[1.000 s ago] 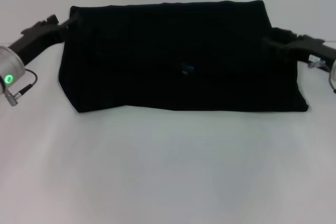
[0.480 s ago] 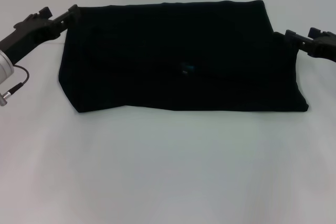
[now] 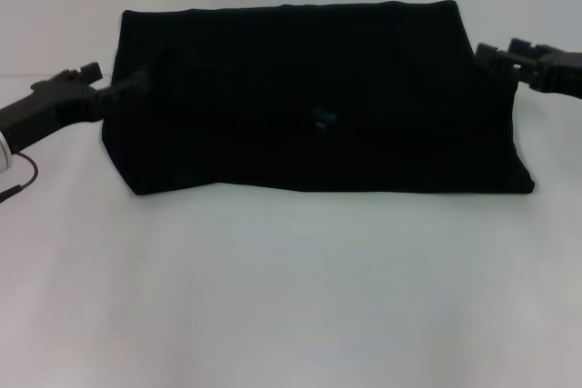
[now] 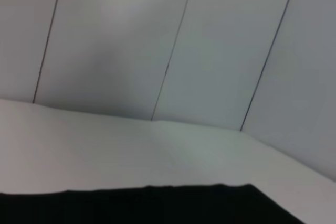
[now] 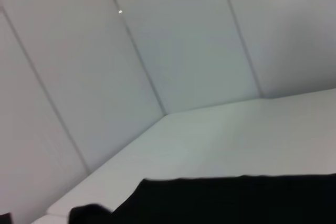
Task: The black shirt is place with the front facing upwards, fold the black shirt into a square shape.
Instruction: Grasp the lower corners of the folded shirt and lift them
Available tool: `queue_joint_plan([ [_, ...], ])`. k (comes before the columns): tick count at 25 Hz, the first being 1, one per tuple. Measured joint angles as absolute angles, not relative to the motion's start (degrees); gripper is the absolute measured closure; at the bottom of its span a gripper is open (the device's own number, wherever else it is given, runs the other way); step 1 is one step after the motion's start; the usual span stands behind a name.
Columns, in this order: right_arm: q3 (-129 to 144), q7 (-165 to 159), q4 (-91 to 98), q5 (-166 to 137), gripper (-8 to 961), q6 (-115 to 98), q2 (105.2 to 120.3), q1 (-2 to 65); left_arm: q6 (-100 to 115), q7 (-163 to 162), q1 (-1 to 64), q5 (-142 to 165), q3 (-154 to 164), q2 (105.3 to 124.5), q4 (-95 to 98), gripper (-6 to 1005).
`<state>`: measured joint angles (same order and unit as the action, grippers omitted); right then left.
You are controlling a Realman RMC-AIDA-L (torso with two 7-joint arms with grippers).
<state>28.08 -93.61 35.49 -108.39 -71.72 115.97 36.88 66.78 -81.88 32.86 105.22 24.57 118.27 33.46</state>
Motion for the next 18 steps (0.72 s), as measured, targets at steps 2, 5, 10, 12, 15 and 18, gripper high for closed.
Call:
queue_joint_plan([
  [2, 30.3, -94.9, 35.6, -108.4, 112, -71.7, 115.77, 37.2, 66.8, -82.1, 32.0, 105.9, 26.0, 118.13, 33.9, 47],
  [5, 31.6, -96.2, 35.7, -108.4, 111, -71.2, 115.67, 37.6, 66.8, -82.5, 31.2, 108.8, 26.8, 118.13, 35.0, 47],
  [10, 31.9, -97.3, 35.7, -108.4, 113, -69.9, 115.66, 38.0, 66.1, -82.2, 30.4, 116.1, 28.2, 118.95, 37.4, 48],
  [12, 31.9, -97.5, 35.6, -108.4, 112, -69.3, 115.66, 38.2, 64.7, -82.1, 30.7, 118.0, 29.6, 119.09, 37.6, 48],
  [15, 31.9, -97.5, 35.4, -108.4, 112, -69.1, 115.66, 38.4, 62.7, -82.4, 31.5, 119.3, 31.3, 119.26, 37.7, 49],
  [18, 31.9, -97.5, 35.1, -108.5, 112, -68.6, 115.67, 38.5, 58.8, -85.3, 32.8, 122.3, 34.9, 119.42, 37.3, 49],
])
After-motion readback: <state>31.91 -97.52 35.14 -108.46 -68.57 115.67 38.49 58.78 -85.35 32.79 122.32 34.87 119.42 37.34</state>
